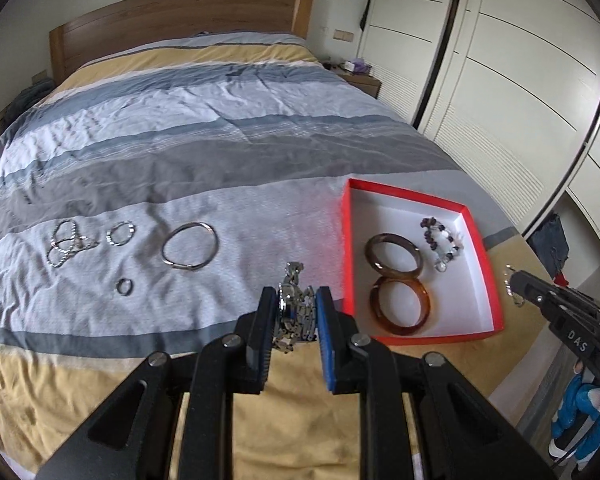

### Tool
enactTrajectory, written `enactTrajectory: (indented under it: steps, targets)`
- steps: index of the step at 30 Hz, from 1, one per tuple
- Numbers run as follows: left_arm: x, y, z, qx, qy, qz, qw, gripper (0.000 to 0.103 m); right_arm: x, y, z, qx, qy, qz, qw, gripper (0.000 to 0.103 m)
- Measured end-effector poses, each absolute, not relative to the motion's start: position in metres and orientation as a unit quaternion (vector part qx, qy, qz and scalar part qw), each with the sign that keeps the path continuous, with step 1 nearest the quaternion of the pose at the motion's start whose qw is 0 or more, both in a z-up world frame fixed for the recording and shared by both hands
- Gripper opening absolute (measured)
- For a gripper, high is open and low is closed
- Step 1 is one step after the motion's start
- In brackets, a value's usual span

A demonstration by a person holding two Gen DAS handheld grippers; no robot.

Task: Organize jewelry
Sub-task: 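Carry the watch with the left tool while the right tool carries the twisted bangle into the box, then open the left tool to drop the watch while the right tool releases the twisted bangle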

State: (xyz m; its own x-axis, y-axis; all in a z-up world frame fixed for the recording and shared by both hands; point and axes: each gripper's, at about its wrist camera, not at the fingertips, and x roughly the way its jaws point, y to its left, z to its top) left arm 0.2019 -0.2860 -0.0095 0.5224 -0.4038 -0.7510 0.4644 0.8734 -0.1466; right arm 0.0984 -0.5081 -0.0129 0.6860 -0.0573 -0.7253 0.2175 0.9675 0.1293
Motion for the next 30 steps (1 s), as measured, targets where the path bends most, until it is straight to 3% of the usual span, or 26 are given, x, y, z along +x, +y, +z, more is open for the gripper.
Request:
enactTrajectory:
  steps: [12,30]
  targets:
    - [0.207,-0.377,-0.064,0.068,0.453,-0.299,0.837,0.018,0.122,-0.534,-0.073,0.099,0.435,-0.083,0.891,0.006]
    - [0.217,-0.389,-0.103,0.085,0.487,-0.287,0.821,0.020,0.127,-0.528,-0.105,0.066,0.476,-0.066,0.874,0.005]
